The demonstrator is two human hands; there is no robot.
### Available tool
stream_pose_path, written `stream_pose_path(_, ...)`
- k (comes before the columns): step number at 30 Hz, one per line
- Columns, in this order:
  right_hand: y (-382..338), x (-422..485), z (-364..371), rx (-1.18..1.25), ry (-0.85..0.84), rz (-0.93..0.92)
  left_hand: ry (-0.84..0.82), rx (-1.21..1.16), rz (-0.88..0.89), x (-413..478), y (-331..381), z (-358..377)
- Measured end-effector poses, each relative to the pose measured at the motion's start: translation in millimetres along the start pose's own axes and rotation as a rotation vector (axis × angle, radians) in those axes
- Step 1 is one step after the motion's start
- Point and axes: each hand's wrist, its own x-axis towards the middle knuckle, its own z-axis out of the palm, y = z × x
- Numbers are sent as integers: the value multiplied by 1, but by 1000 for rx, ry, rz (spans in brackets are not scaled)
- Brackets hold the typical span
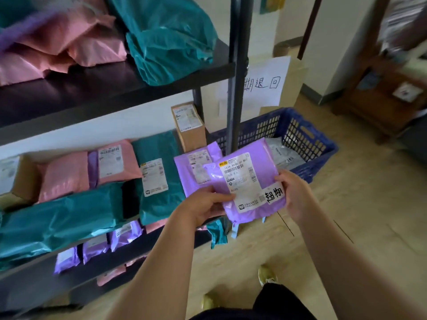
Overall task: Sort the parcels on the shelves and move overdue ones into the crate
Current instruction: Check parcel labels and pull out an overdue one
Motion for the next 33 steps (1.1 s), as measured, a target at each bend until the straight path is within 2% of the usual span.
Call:
stream_pose_path(3, -1, 18, -33, 72, 60, 67, -20, 75, -45, 21, -5, 27)
stream_pose_path(7, -16, 54, -69, 74, 99, 129, 37, 74, -82, 50, -3, 66)
stream_pose_path(19, -62, 169, -145, -341, -54, 98, 371, -109, -40, 144, 13, 178)
stream_pose_path(26, -57, 208, -137, -537, -90, 155, 572, -63, -104, 182, 16, 178)
stream_pose_path(33, -64, 243, -114, -605, -148, 185, 563, -7, -200, 231, 25, 155)
